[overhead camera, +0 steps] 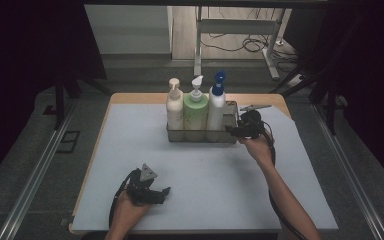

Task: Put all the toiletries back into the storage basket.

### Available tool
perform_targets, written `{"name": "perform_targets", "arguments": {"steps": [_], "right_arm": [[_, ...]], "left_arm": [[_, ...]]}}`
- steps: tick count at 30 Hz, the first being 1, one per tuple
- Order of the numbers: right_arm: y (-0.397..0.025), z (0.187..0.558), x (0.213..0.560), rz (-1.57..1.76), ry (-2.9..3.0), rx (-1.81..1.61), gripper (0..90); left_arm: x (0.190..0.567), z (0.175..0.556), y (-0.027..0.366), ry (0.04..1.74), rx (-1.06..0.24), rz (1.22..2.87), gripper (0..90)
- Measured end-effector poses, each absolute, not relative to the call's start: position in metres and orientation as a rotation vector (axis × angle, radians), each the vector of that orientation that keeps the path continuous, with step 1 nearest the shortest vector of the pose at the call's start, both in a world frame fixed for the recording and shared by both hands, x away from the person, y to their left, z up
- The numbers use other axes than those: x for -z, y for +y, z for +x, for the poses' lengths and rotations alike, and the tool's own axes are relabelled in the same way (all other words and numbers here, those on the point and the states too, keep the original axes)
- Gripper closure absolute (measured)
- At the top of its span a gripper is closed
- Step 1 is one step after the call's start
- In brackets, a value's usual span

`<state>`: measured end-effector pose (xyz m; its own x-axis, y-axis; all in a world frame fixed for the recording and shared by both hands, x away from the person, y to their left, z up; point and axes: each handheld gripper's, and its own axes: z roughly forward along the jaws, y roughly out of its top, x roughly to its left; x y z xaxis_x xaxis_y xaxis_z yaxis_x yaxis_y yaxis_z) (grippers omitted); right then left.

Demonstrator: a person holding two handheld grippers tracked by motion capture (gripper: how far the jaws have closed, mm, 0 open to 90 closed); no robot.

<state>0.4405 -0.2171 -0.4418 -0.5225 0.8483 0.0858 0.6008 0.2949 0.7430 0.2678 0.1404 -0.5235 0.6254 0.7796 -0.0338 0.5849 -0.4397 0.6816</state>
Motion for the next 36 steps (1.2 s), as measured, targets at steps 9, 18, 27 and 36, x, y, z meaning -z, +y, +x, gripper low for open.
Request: {"name": "perform_targets", "arguments": {"steps": [9,18,27,36], "right_arm": [[-0.218,0.431,0.437,1.265,2.258,-1.062,35.6],[-0.221,0.419,0.435,1.213,2.284,-1.046,31.6],[-0.228,0.402,0.429,1.161,2.304,-1.031,27.0],[-0.237,0.382,0.426,1.106,2.328,-1.036,18.6]], "left_arm": [[0.524,0.268,0.14,1.063,-0.376,2.179,12.0],[0.524,0.268,0.14,1.063,-0.378,2.179,12.1],[0.524,0.268,0.14,1.063,-0.378,2.179,12.1],[0.524,0.268,0.14,1.063,-0.378,2.179,12.0]]}}
